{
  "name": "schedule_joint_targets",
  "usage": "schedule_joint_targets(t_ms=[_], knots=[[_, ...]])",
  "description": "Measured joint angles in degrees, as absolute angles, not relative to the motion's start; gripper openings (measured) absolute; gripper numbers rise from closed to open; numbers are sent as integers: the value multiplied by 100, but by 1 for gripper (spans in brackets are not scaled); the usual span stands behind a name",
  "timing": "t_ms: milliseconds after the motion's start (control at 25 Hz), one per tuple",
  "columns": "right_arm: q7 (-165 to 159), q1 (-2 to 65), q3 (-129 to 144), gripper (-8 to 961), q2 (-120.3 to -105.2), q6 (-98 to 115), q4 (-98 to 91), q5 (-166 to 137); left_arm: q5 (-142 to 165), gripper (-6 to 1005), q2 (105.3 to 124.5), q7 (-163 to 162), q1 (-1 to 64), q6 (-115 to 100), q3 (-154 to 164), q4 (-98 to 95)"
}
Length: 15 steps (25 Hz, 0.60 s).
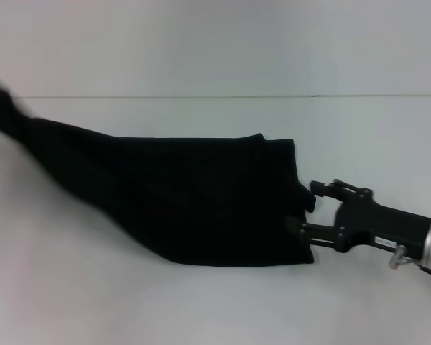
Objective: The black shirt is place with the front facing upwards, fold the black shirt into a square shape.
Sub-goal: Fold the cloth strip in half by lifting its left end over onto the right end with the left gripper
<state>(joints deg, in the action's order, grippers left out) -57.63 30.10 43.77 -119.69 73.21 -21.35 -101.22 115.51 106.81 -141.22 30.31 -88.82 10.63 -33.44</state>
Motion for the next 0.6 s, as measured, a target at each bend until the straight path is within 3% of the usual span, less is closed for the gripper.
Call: schedule_joint_targets(t_ms=[80, 320, 520, 560, 600], knots=[[-5765, 2934, 4298, 926, -11964, 7319, -2137, -10123, 11439, 44, 10775, -14092, 3295, -9049, 1076, -3342], [-5769, 2787, 4159, 926, -11962, 7336, -2140, -10123, 11386, 45, 11308, -13926, 4466, -9183, 1647, -3326], [-5775, 2714, 4151, 925, -11967, 7350, -2136, -10125, 11394, 47, 11887, -13830, 4699, -8642, 2696, -3253], [-5775, 2711, 4150, 925, -11967, 7350, -2135, -10127, 11379, 47, 12089, -13701, 4649, -8421, 2934, -3106], [-5775, 2707, 4149, 925, -11968, 7347, -2135, -10130, 11377, 47, 12132, -13663, 4623, -8375, 2965, -3044]])
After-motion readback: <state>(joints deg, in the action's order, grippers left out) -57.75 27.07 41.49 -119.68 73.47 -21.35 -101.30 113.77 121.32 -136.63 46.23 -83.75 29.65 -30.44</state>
